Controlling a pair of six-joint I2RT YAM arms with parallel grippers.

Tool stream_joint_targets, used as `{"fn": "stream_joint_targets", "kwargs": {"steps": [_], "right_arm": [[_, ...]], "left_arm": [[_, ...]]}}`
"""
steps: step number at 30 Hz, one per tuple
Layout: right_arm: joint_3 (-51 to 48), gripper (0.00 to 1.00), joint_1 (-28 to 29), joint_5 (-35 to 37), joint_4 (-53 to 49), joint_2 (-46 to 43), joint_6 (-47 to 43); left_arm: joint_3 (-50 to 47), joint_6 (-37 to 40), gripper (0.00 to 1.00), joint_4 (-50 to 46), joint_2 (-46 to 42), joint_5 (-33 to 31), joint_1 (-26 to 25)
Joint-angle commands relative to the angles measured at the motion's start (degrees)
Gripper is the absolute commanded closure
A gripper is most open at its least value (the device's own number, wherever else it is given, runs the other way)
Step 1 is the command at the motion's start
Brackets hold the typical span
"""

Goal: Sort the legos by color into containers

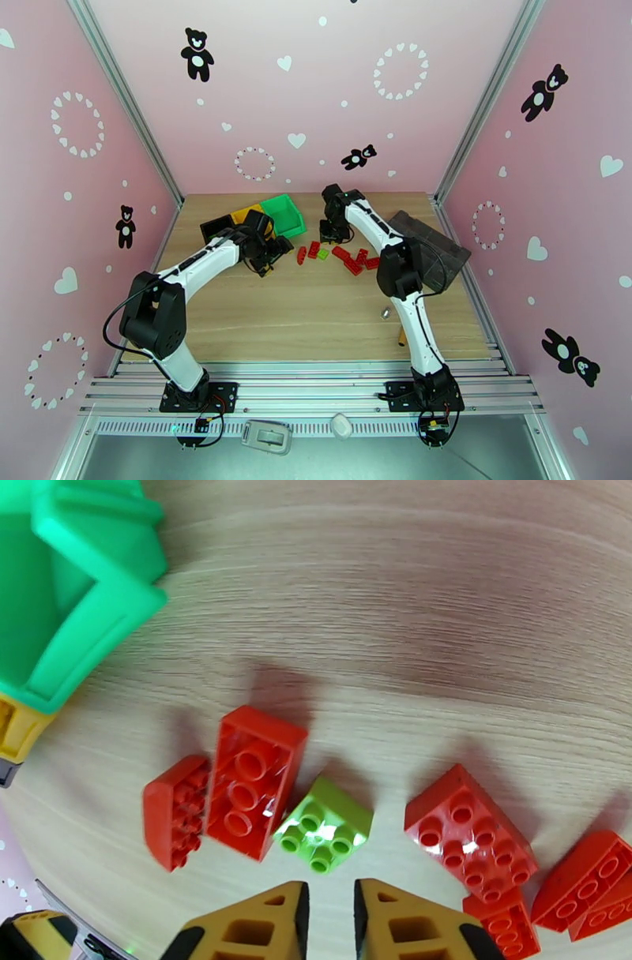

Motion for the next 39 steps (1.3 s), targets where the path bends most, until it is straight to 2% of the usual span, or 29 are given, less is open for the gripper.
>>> {"fn": "stream_joint_targets", "kwargs": {"steps": [1, 12, 30, 39], "right_arm": [[2.48, 0.77, -0.18, 0.84, -2.01, 2.21, -0.85], [5.12, 0.73, -0.23, -0.28, -1.22, 6.27, -0.15], [7.29, 0.56, 0.81, -1.71, -2.42, 9.04, -1.39], [6.64, 0.55, 3.0, 0.14, -4.91, 8.94, -2.6]], "left_arm": [[1.57, -0.25, 0.14, -2.17, 0.37, -1.62, -0.2], [2.75, 0.48, 0.15, -4.2, 0.68, -1.97, -0.2], [1.51, 0.53, 0.15, -3.71, 0.83, -1.8, -0.21], [-0.31, -0.23, 0.15, -2.02, 0.1, -1.54, -0.2]]}}
